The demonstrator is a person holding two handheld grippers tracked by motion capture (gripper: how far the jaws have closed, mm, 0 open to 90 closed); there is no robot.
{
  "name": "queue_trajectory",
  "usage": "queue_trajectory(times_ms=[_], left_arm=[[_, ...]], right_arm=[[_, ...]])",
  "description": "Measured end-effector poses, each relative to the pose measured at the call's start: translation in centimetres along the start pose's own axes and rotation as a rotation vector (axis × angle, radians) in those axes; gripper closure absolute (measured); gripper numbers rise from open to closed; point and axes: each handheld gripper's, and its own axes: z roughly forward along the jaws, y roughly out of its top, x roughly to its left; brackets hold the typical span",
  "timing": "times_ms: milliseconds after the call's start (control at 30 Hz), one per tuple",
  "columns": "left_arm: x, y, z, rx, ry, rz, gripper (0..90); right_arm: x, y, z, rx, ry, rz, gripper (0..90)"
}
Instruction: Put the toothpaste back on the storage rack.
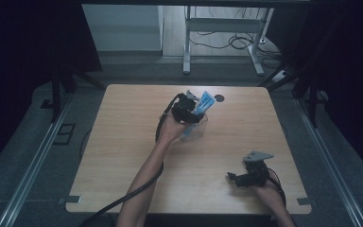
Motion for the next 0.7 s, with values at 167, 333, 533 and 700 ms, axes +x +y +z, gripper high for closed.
queue_trajectory(times_ms=[167,333,533,700], left_arm=[[-0.1,-0.2,-0.2,0.005,0.012,0.002,34.6],[0.0,-0.2,-0.5,0.005,0.016,-0.014,28.5],[-0.1,-0.2,-0.9,0.008,0.021,-0.02,21.2],[-0.3,-0.3,-1.3,-0.007,0.021,-0.022,17.7]], right_arm=[[0.0,0.0,0.0,0.0,0.0,0.0,5.0],[0.0,0.0,0.0,0.0,0.0,0.001,5.0],[0.0,0.0,0.0,0.0,0.0,0.001,5.0],[0.0,0.0,0.0,0.0,0.0,0.0,5.0]])
